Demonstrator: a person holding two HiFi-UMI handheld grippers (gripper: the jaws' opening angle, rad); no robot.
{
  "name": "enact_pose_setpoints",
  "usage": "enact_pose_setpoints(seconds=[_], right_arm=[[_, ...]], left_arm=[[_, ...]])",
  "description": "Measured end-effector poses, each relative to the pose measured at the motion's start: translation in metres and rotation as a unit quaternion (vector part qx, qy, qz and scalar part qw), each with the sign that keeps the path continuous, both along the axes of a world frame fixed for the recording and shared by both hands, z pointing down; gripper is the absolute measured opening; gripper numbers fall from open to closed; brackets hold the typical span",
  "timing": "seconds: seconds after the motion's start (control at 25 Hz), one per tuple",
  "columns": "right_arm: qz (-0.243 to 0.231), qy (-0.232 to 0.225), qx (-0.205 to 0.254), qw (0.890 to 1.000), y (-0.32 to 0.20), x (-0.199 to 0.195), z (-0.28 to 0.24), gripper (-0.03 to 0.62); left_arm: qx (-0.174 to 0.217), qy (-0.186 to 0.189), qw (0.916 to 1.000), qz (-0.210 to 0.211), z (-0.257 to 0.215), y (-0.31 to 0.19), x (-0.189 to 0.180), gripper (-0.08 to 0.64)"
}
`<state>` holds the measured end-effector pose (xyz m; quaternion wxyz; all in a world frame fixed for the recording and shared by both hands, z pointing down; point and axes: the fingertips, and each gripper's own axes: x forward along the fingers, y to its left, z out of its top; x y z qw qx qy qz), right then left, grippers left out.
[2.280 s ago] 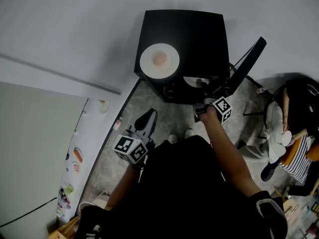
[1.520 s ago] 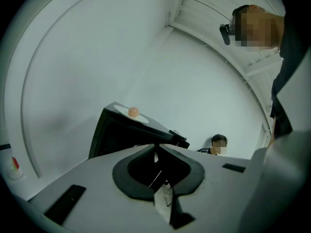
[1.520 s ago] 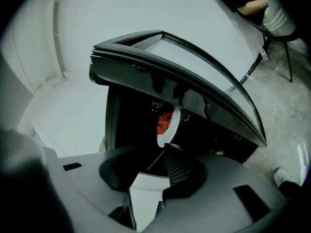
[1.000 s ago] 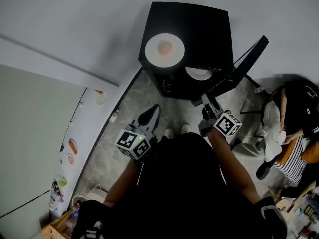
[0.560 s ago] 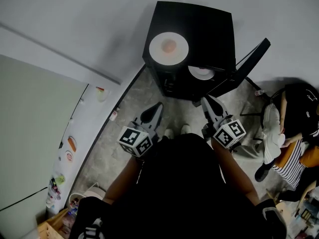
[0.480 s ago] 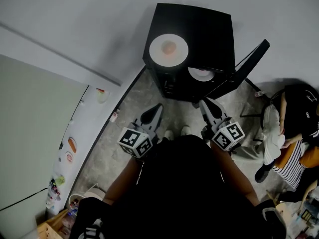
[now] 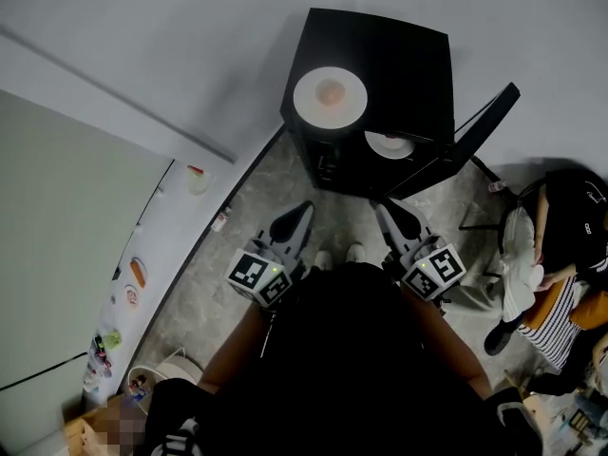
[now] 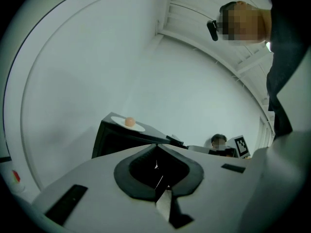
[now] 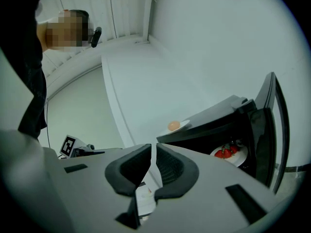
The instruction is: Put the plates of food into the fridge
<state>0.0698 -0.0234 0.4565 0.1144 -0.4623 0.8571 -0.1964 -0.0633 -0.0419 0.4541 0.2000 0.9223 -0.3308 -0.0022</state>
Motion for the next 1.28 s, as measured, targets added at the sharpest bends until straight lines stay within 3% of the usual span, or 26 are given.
enact_pose_setpoints(seconds=[0.36,0.64,1.0,1.28], right_arm=[[-0.040,-0.012,-0.005,0.999,-0.025,-0.039,-0.007,0.051],[-0.053,-0.079,-0.038,0.995,-0.071,-0.064,-0.015,0.069],[-0.030,-0.151,-0.095,0.983,-0.123,-0.071,0.002,0.110],[0.004,-0.223,-0.152,0.963,-0.156,-0.066,0.023,0.117]], left_arm=[[-0.014,-0.019,0.9994,-0.025,0.015,0.001,-0.029,0.024],[-0.020,-0.030,0.9983,-0.046,0.021,-0.003,-0.051,0.025],[-0.032,-0.043,0.9966,-0.063,0.031,-0.023,-0.072,0.025],[-0.034,-0.053,0.9960,-0.063,0.035,-0.041,-0.077,0.025]])
